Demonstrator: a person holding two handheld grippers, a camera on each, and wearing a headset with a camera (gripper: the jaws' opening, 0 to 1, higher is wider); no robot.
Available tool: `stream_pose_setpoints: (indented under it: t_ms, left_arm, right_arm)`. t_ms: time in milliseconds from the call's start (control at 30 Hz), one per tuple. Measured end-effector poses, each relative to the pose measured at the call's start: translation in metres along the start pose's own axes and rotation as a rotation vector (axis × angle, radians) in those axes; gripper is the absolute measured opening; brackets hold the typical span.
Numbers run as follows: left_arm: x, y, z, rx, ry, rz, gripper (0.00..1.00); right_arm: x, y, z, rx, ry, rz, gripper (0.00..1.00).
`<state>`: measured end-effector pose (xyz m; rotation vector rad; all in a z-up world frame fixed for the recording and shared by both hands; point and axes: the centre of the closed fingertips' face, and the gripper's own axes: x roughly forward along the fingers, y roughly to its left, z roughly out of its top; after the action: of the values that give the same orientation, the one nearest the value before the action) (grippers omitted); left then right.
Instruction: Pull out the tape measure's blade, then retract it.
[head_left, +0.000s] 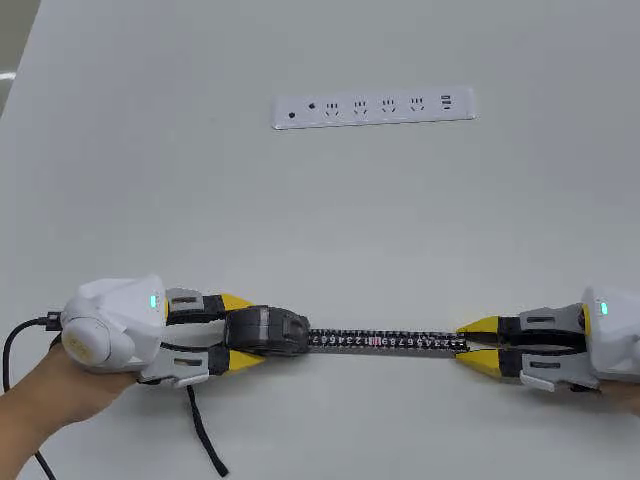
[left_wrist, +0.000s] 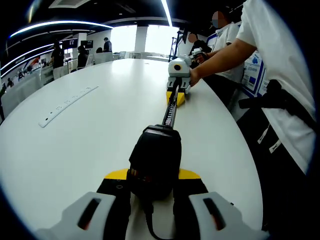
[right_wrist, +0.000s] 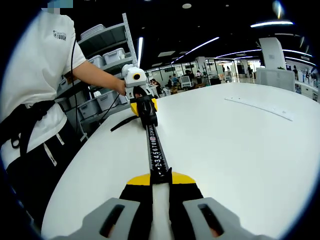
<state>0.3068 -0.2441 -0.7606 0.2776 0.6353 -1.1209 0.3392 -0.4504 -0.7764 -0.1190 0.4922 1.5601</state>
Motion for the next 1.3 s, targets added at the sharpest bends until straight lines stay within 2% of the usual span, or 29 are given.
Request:
stream_pose_setpoints:
  t_ms: [267,467,1300]
  left_arm:
    - [0.000,0.001,-0.001,-0.001,0.002,0.000,0.29]
    - [0.000,0.002,-0.002,-0.005,0.001,-0.001,0.29]
    - [0.001,0.001,0.000,-0.008,0.009,0.004,0.29]
  right_arm:
    - [-0.008,0.000,-0.003,0.003,-0.002,-0.001,0.08]
    - [-0.008,0.002,-0.004,0.006,-0.001,0.003,0.08]
    - [-0.031,-0.006,-0.010,0.029,-0.007,-0.020,0.08]
